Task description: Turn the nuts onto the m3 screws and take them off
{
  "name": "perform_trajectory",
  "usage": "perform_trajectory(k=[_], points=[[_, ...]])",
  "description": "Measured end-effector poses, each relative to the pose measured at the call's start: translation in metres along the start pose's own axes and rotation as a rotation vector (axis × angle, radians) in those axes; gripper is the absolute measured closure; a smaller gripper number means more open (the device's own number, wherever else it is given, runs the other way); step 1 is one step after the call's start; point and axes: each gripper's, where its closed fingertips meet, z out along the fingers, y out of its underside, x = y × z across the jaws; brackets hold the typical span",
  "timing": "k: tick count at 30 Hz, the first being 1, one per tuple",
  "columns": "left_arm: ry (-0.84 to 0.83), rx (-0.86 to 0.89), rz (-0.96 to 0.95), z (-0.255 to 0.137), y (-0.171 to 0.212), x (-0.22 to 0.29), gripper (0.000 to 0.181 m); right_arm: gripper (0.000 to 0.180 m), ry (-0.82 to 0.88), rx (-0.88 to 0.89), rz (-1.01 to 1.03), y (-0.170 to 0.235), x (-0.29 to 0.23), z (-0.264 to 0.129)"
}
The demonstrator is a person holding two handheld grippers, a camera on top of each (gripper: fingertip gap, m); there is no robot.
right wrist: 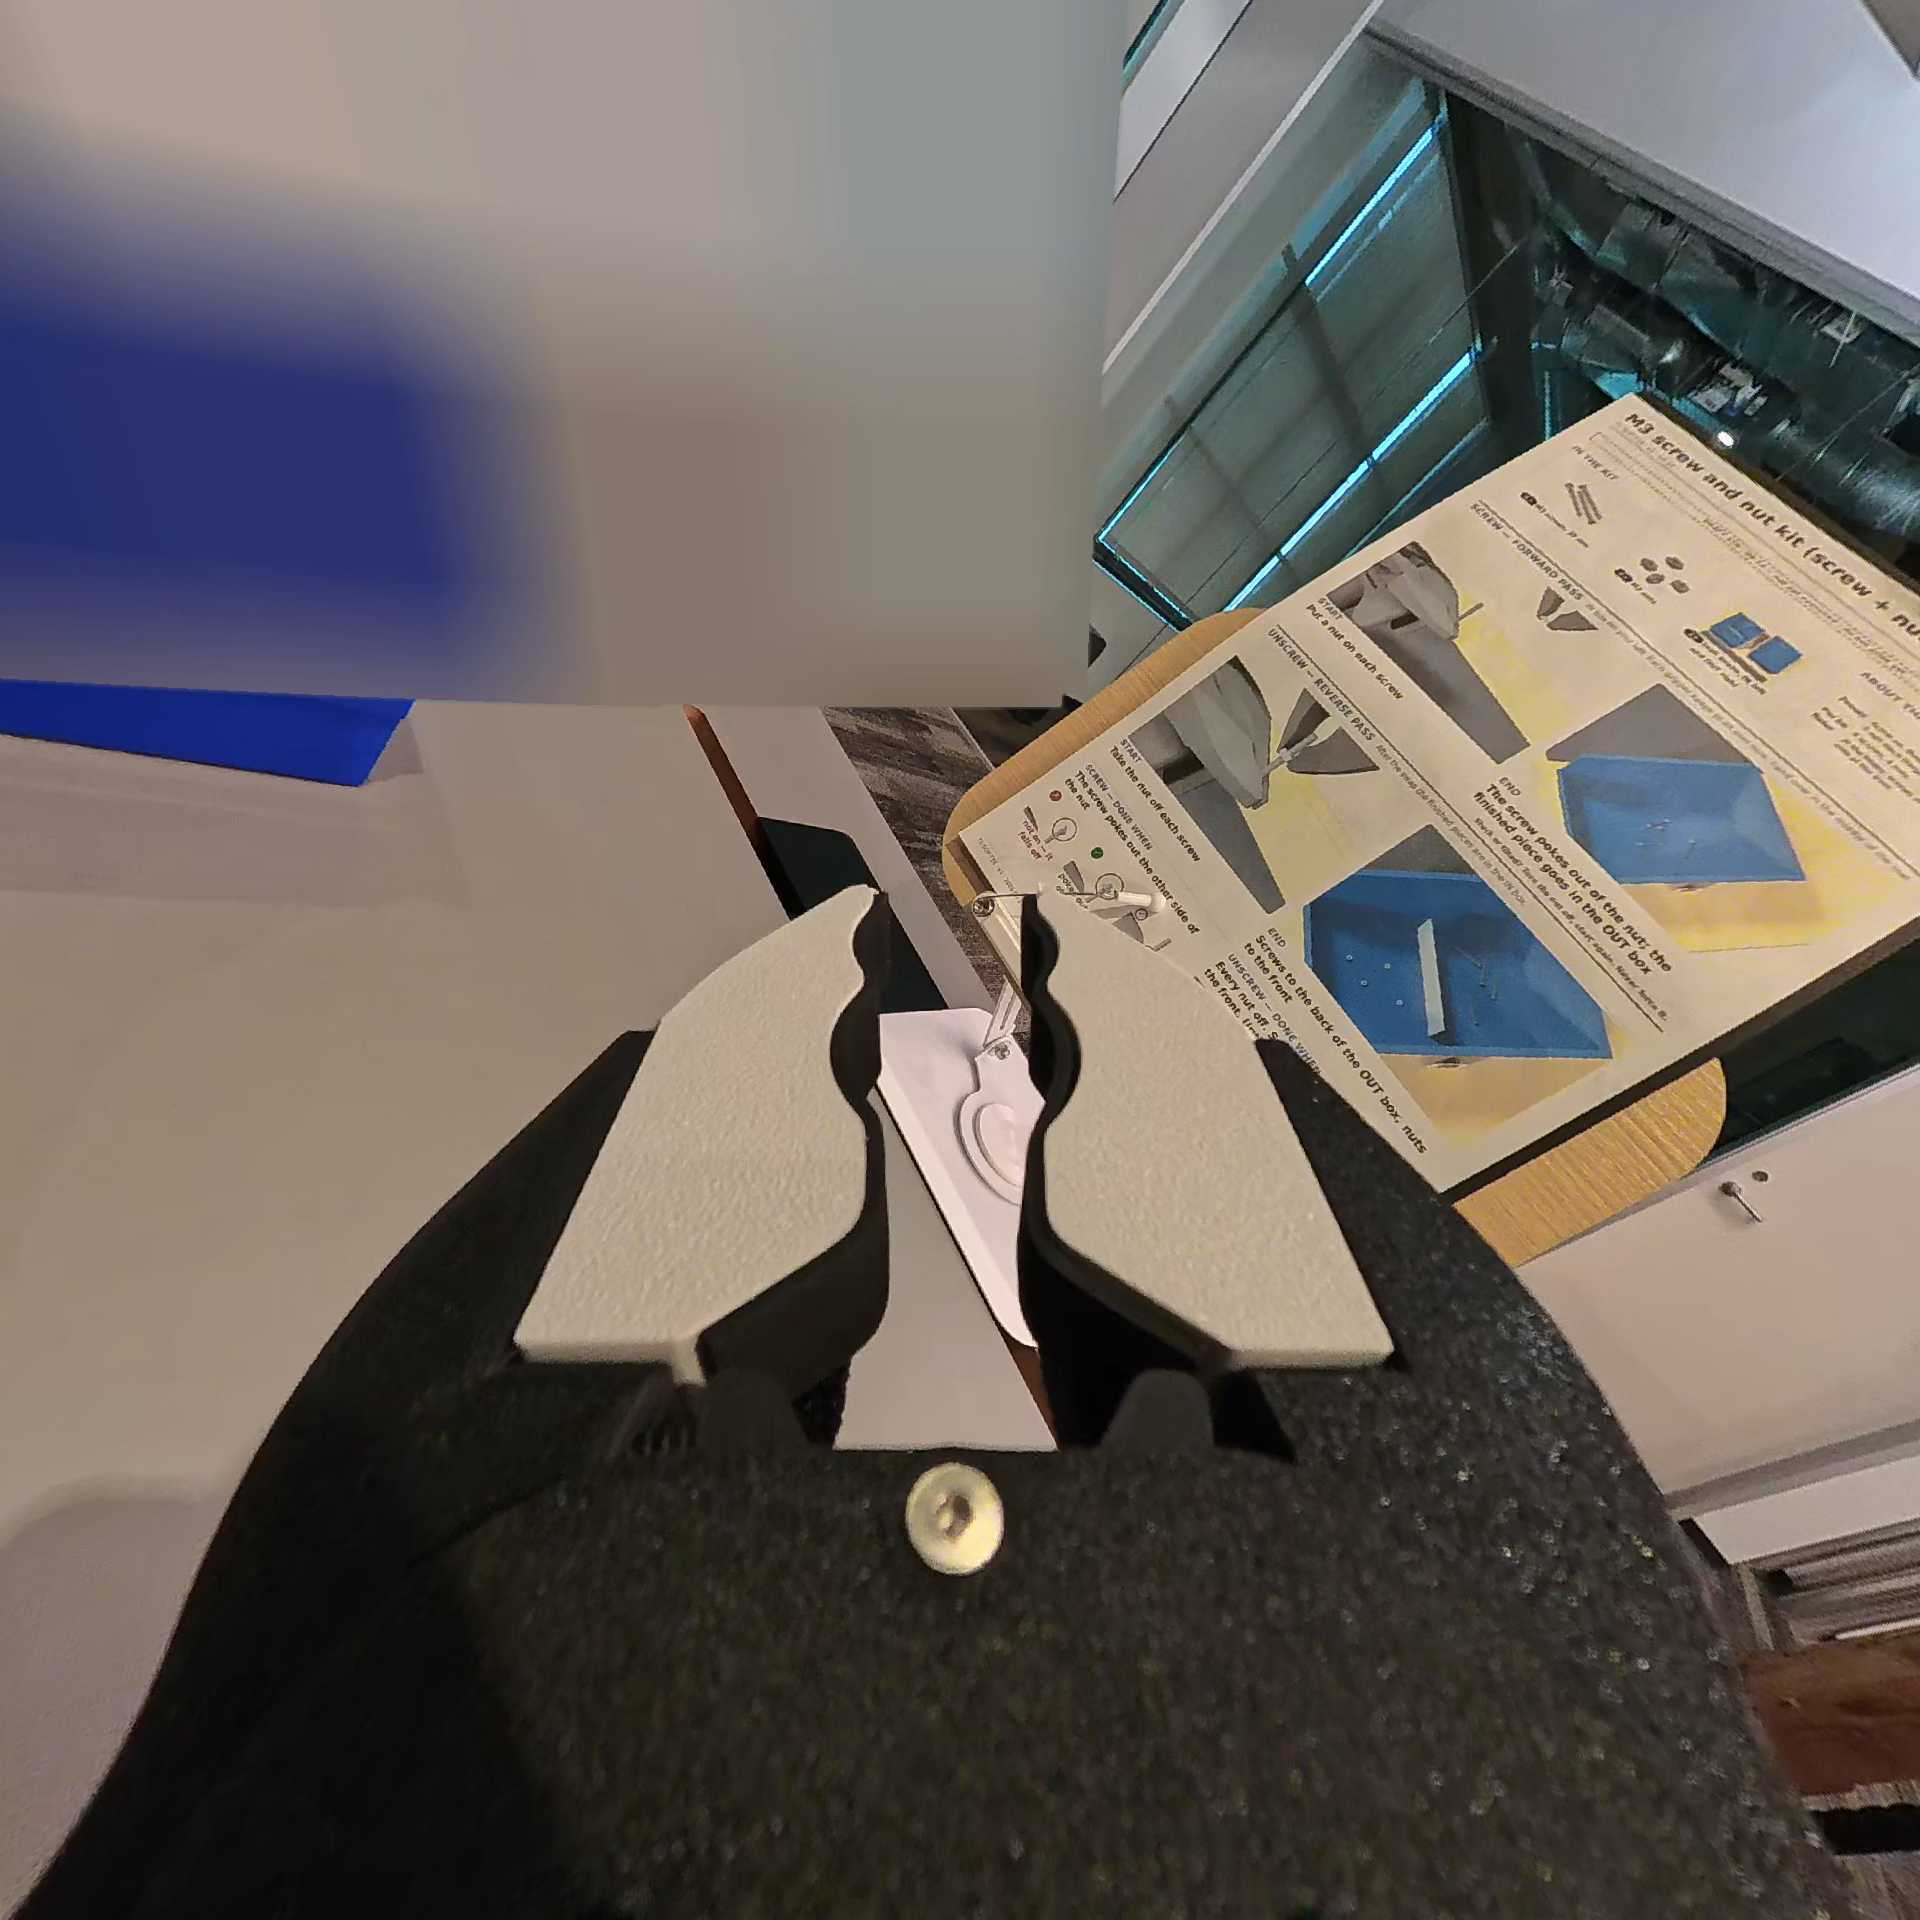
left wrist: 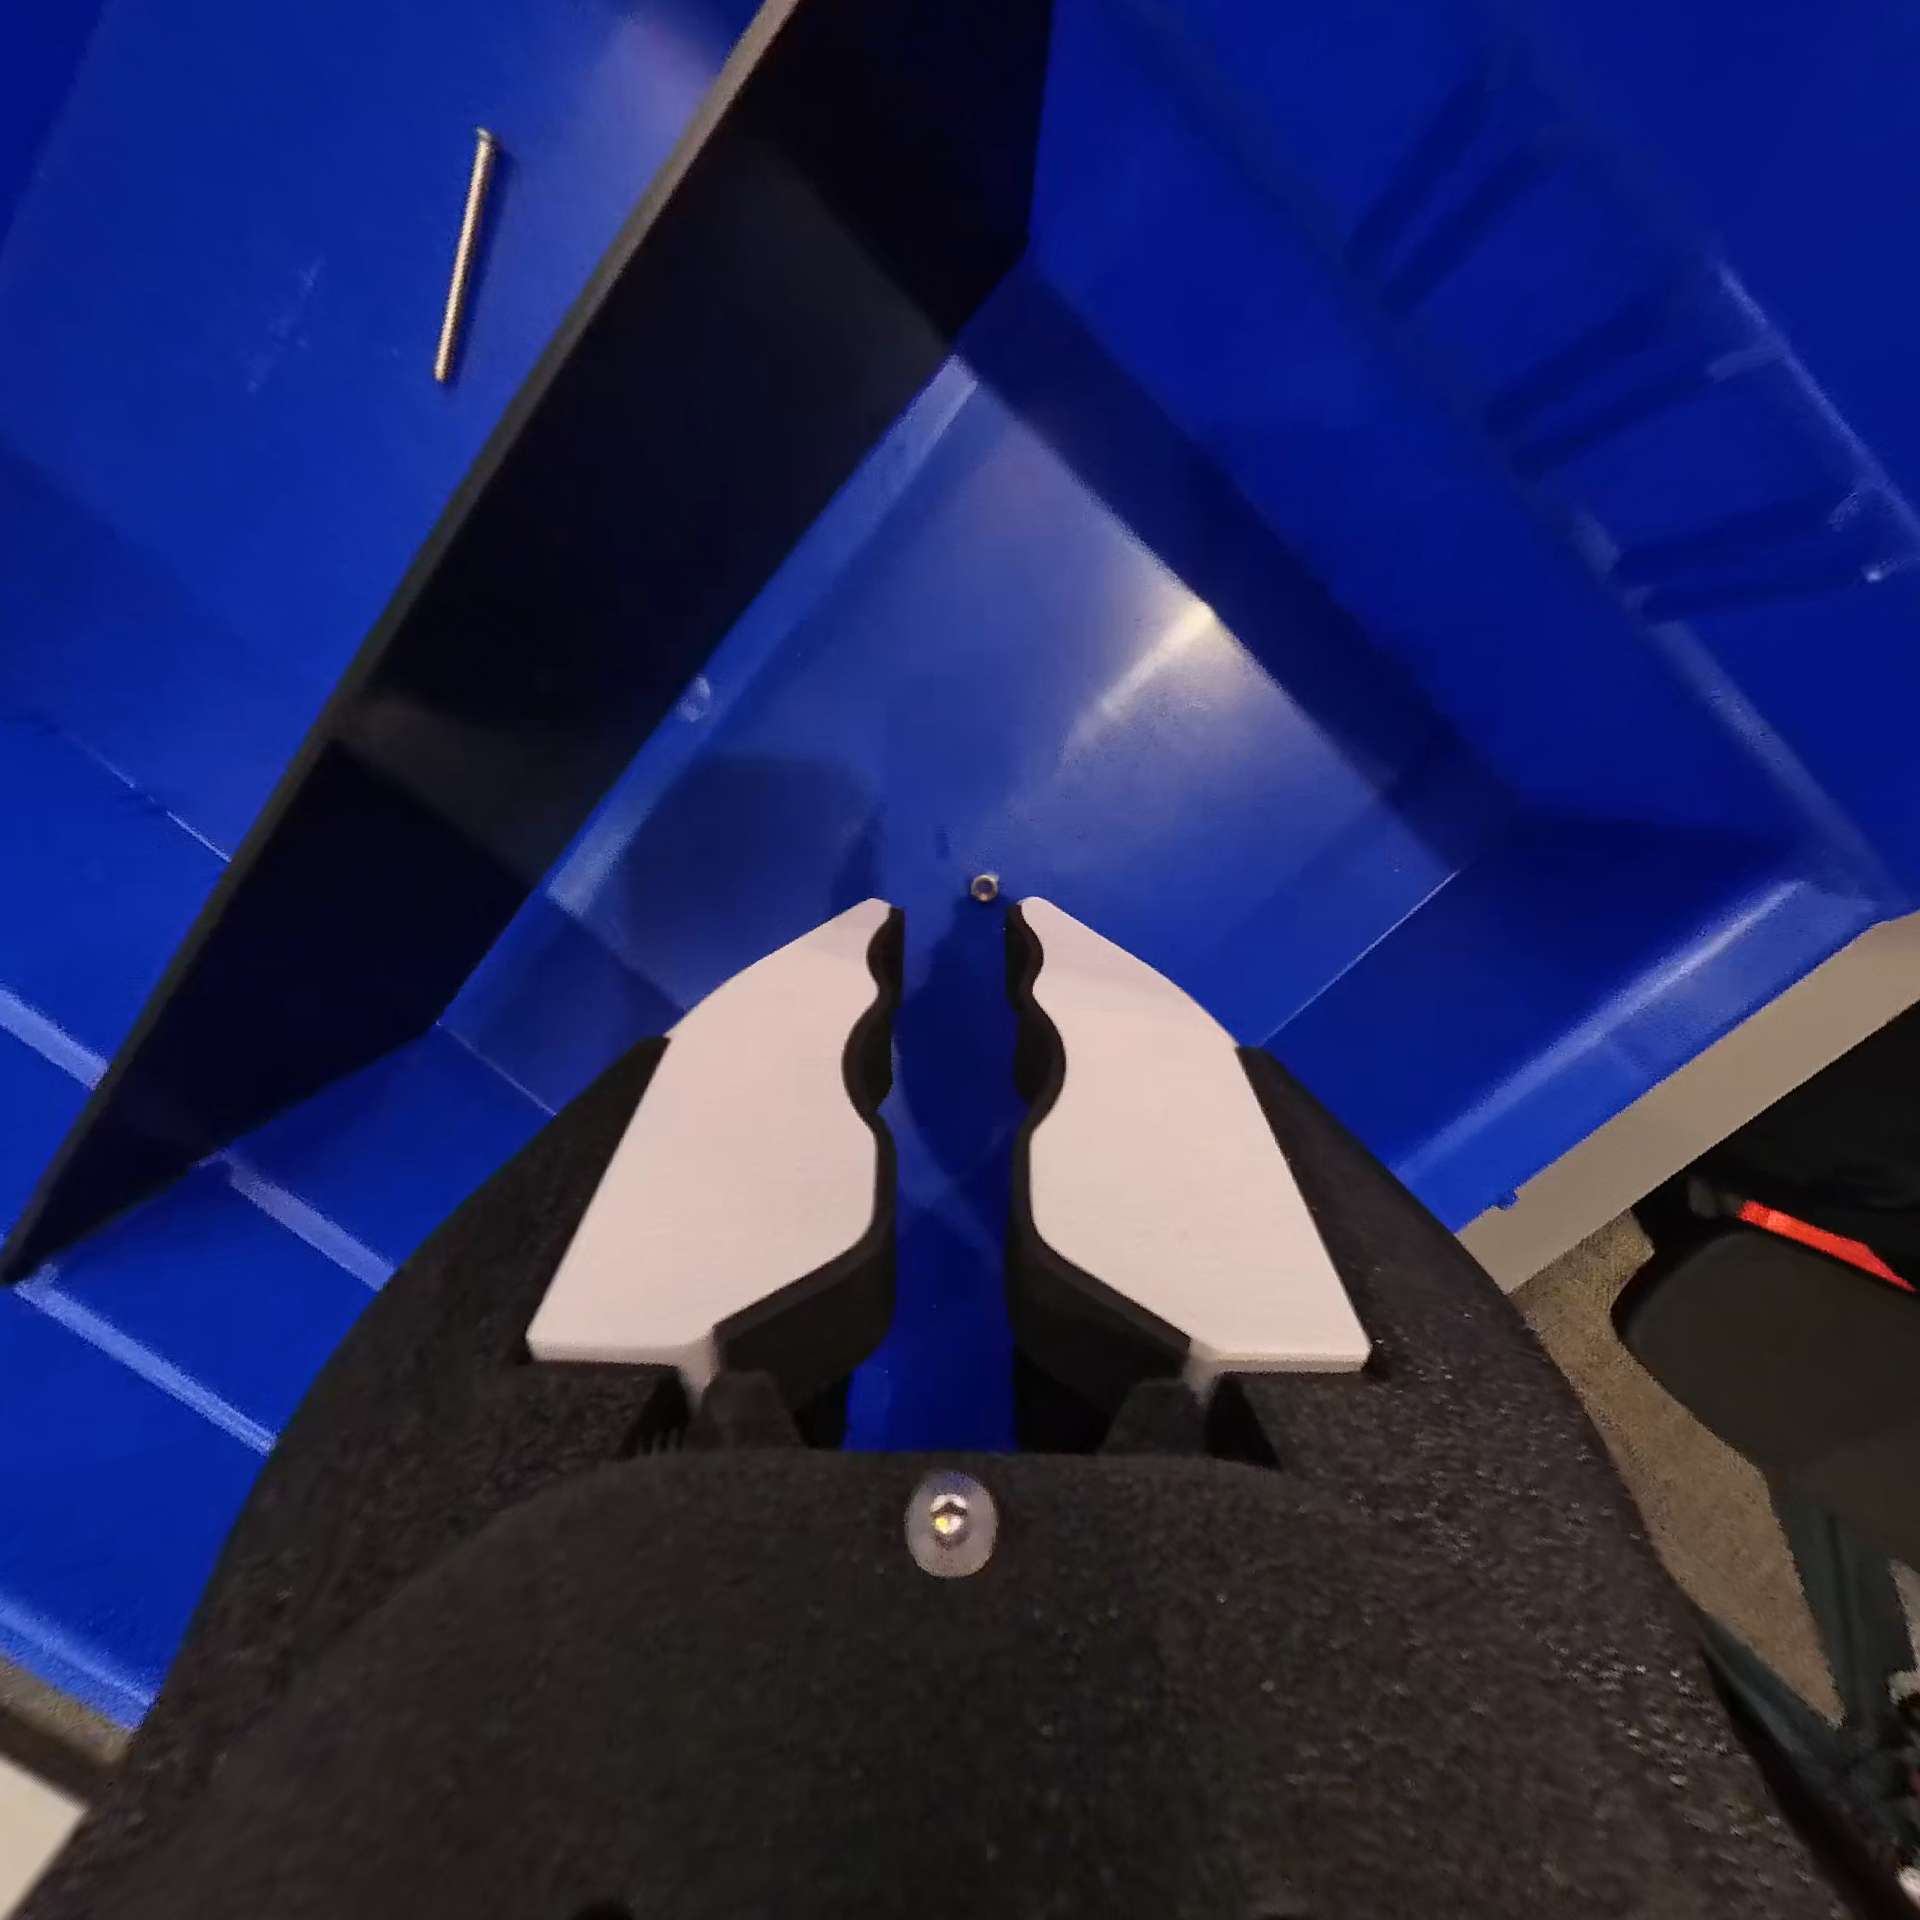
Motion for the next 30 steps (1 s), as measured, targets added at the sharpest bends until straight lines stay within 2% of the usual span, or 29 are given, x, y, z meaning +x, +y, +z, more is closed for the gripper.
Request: perform_trajectory(k=[10, 30], points=[[0.049, -0.061, 0.048, 0.012, 0.002, 0.004, 0.163, 0.156, 0.000, 0.000, 0.000, 0.000, 0.000, 0.000], [0.075, -0.050, 0.056, 0.014, 0.001, 0.008, 0.175, 0.156, 0.003, 0.002, -0.008, -0.002, 0.000, -0.002]])
